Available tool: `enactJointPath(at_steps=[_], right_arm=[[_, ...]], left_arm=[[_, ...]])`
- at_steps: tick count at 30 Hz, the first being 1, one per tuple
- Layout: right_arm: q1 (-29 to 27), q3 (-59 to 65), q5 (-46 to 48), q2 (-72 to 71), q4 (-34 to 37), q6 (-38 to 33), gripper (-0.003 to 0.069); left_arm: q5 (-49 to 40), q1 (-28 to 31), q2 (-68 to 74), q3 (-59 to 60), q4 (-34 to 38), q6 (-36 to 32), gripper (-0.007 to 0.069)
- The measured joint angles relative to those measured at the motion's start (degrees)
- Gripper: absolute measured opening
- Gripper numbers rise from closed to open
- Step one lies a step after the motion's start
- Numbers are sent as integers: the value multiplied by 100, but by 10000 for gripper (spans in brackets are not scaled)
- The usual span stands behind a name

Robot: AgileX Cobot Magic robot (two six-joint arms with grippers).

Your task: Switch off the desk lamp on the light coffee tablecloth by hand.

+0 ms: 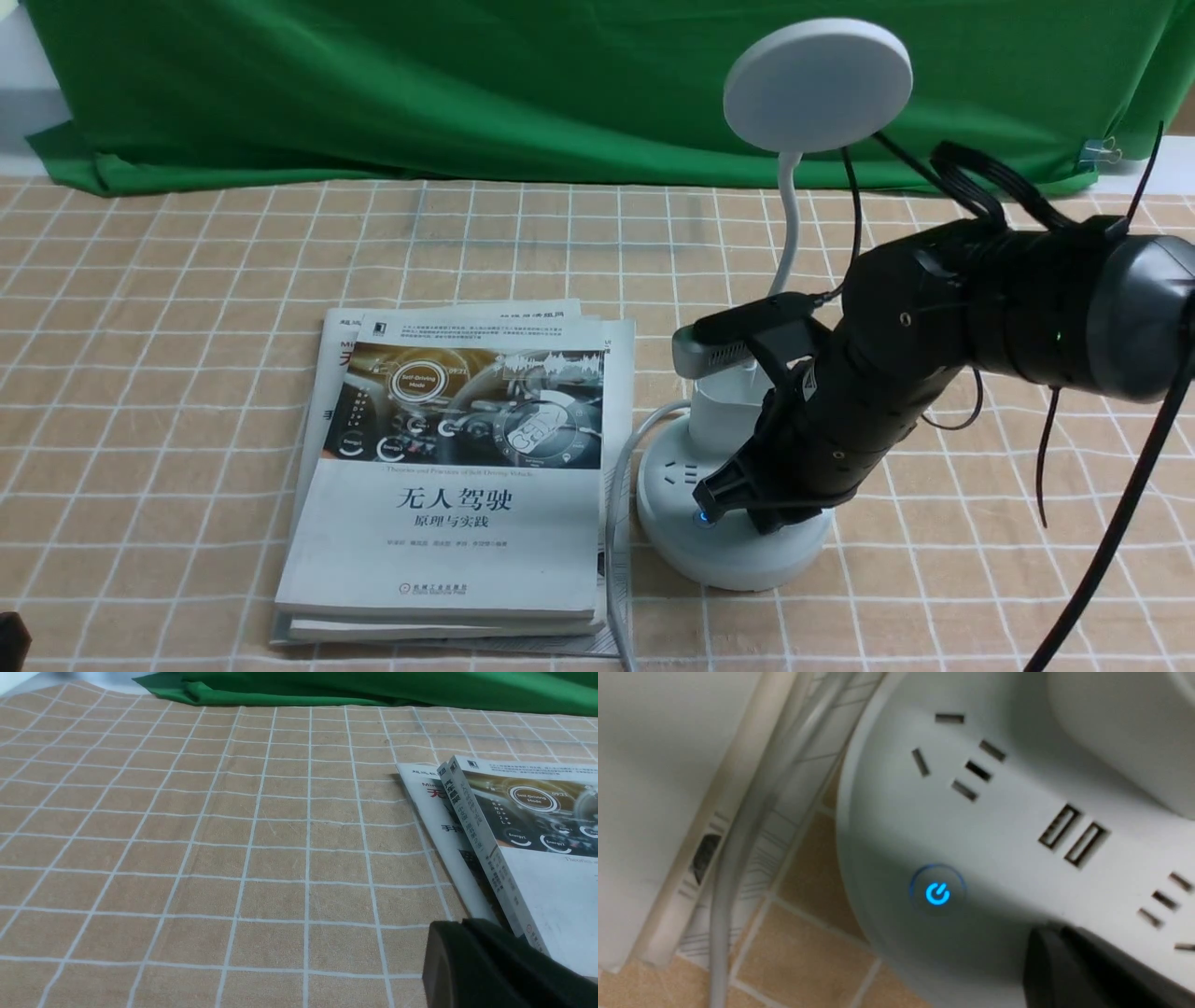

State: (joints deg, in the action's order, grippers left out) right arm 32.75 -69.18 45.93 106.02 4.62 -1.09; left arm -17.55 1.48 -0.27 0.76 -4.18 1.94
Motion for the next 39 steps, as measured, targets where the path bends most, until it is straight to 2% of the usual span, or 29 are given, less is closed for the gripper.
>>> enactJointPath(at_steps=[12, 30, 35, 39], right_arm=[[25, 49, -71, -686, 0, 60, 43], [25, 18, -28, -14, -47, 78, 45], [29, 96, 0, -394, -172, 109, 45], [29, 495, -112, -1324, -198, 212, 45]], left_arm=[[0, 0, 0, 0, 0, 0, 4], [-5, 0, 0, 0, 0, 4, 4], [-5, 0, 0, 0, 0, 4, 4], [-5, 0, 0, 0, 0, 4, 4]])
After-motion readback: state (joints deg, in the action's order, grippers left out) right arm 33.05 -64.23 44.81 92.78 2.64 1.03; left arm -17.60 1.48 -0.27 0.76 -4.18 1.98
